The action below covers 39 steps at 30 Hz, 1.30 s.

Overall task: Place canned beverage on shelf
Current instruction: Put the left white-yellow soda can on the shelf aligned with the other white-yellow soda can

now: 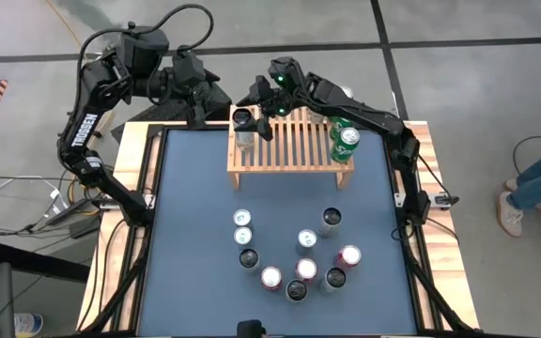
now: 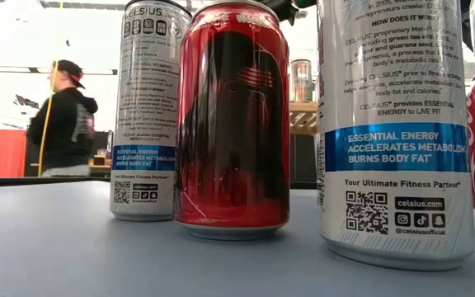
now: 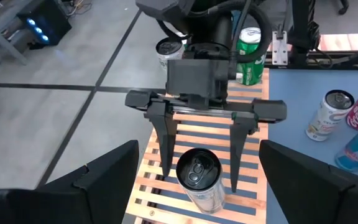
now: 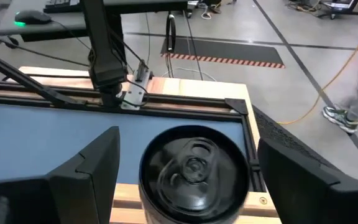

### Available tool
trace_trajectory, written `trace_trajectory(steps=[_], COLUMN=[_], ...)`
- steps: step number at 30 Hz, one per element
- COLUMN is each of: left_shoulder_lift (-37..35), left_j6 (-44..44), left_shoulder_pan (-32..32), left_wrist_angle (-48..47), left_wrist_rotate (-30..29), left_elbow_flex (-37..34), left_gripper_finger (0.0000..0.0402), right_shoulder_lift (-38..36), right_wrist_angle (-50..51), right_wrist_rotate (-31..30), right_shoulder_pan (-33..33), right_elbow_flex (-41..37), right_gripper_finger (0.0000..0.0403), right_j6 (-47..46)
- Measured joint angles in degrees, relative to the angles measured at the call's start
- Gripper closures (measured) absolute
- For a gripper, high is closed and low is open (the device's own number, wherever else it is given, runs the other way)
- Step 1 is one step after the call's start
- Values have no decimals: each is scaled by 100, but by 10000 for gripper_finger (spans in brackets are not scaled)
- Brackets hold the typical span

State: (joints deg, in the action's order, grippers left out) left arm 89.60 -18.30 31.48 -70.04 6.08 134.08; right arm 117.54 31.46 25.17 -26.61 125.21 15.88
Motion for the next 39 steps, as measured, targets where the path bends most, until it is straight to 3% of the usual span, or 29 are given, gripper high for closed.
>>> trace_trajectory(steps=[18,27,35,39], left_shoulder_lift=[0,0,0,0], left_j6=[-1,4,12,97], left_shoulder_pan=[0,0,-2,-2], left_wrist_angle=[4,4,4,6], left_wrist_rotate=[-2,-3,-4,-74], left_elbow_flex=[-2,-2,-4,-4], left_gripper_finger=[81,81,81,81], right_shoulder_lift=[-2,-2,-4,-10], right_wrist_angle=[326,405,391,383], right_wrist_rotate=[-9,-399,-575,-617], right_shoulder_pan=[-6,72,112,107], right_elbow_flex=[0,0,0,2], right_gripper_finger=[94,153,253,261], right_j6=[68,260,231,-49])
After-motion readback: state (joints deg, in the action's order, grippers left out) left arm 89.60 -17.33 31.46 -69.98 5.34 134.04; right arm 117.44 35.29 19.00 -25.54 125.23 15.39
